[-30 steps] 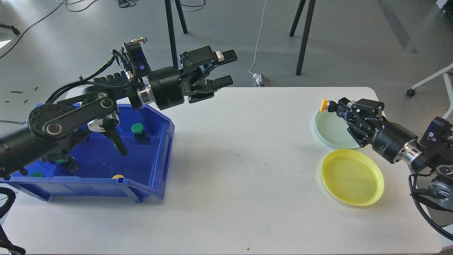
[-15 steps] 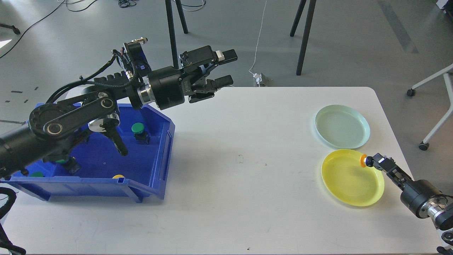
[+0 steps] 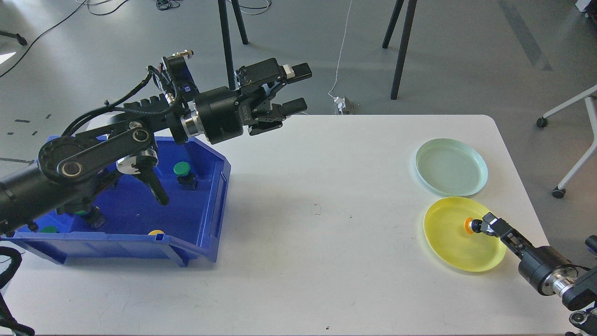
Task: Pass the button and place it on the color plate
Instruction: 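Carry the button with the right gripper and release it on the yellow plate, then withdraw both grippers away from the plates and bin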
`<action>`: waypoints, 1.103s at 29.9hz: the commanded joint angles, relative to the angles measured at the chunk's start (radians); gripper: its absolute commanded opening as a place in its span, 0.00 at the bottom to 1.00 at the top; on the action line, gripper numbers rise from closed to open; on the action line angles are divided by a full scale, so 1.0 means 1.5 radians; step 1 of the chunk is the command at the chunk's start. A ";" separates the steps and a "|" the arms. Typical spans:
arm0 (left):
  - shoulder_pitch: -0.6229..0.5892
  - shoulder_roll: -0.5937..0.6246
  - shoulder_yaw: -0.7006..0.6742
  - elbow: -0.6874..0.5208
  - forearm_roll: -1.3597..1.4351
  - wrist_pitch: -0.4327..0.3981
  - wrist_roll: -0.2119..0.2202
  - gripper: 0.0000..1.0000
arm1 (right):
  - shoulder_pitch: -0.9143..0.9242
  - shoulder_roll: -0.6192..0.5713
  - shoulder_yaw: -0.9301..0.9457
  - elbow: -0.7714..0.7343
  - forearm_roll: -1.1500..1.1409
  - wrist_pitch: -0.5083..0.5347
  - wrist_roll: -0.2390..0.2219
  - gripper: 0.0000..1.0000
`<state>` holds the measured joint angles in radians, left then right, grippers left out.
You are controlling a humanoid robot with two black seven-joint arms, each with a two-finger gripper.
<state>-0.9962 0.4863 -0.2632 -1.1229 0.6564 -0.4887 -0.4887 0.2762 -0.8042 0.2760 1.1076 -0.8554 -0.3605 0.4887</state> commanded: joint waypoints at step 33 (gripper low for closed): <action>0.022 0.389 -0.094 -0.071 0.245 0.000 0.000 0.99 | 0.183 0.098 0.308 0.111 0.375 0.278 0.000 0.97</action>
<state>-0.9634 1.0036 -0.3972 -1.1808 0.8186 -0.4888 -0.4886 0.5529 -0.6704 0.7423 1.2784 -0.2938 0.0562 0.4887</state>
